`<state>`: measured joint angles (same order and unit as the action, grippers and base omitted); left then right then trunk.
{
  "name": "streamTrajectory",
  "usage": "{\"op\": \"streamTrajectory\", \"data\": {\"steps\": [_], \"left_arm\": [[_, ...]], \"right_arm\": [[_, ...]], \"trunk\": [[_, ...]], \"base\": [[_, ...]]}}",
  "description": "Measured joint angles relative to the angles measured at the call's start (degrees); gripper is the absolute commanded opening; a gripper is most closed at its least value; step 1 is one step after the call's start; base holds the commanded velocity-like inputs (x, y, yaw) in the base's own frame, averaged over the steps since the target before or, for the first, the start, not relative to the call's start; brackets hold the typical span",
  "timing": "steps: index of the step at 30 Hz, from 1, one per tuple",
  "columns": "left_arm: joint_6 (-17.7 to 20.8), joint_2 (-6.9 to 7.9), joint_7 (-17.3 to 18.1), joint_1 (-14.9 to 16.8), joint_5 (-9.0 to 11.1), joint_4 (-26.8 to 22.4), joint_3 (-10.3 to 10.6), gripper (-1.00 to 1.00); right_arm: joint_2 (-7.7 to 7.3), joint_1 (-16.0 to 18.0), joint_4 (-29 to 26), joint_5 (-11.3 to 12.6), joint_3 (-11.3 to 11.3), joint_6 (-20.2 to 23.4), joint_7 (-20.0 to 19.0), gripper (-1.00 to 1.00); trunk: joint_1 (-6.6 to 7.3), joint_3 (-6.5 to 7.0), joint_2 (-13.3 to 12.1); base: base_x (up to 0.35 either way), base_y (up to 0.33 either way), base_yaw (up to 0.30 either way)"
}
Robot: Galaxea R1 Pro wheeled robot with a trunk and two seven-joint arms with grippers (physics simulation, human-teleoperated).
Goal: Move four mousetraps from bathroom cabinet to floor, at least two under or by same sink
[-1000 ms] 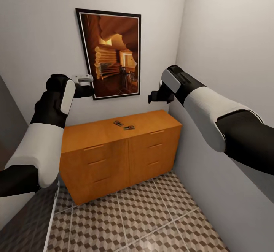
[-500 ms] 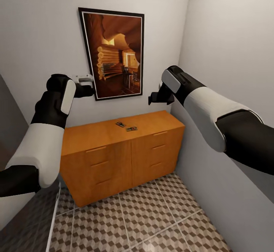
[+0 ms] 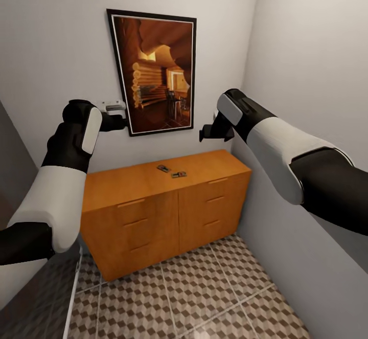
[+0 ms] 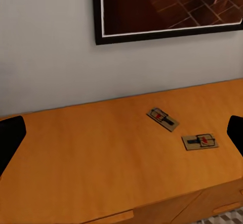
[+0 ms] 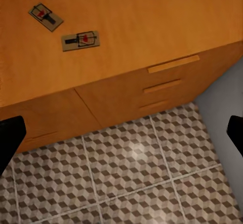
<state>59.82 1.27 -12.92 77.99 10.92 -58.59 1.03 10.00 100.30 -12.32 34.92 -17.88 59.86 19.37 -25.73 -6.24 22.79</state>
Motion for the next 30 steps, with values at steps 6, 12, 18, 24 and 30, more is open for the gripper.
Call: {"op": "streamTrajectory", "data": {"steps": [6, 12, 18, 24, 30], "left_arm": [[0.0, -0.04, 0.0, 0.0, 0.0, 0.0, 0.0, 1.00], [0.0, -0.07, 0.0, 0.0, 0.0, 0.0, 0.0, 1.00], [0.0, -0.09, 0.0, 0.0, 0.0, 0.1, 0.0, 1.00], [0.0, -0.15, 0.0, 0.0, 0.0, 0.4, 0.0, 1.00], [0.0, -0.16, 0.0, 0.0, 0.0, 0.6, 0.0, 1.00]], "right_arm": [[0.00, 0.0, 0.4, 0.0, 0.0, 0.0, 0.0, 1.00], [0.00, 0.0, 0.8, 0.0, 0.0, 0.0, 0.0, 1.00], [0.00, 0.0, 1.2, 0.0, 0.0, 0.0, 0.0, 1.00], [0.00, 0.0, 1.8, 0.0, 0.0, 0.0, 0.0, 1.00], [0.00, 0.0, 2.2, 0.0, 0.0, 0.0, 0.0, 1.00]], "trunk": [[-0.01, 0.00, 0.0], [-0.01, 0.00, 0.0], [-0.01, 0.00, 0.0], [-0.02, 0.00, 0.0], [-0.02, 0.00, 0.0]], "base": [[0.119, 0.083, 0.000], [0.049, 0.033, 0.000], [0.020, 0.014, 0.000], [0.007, 0.005, 0.000], [0.003, 0.002, 0.000]]}}
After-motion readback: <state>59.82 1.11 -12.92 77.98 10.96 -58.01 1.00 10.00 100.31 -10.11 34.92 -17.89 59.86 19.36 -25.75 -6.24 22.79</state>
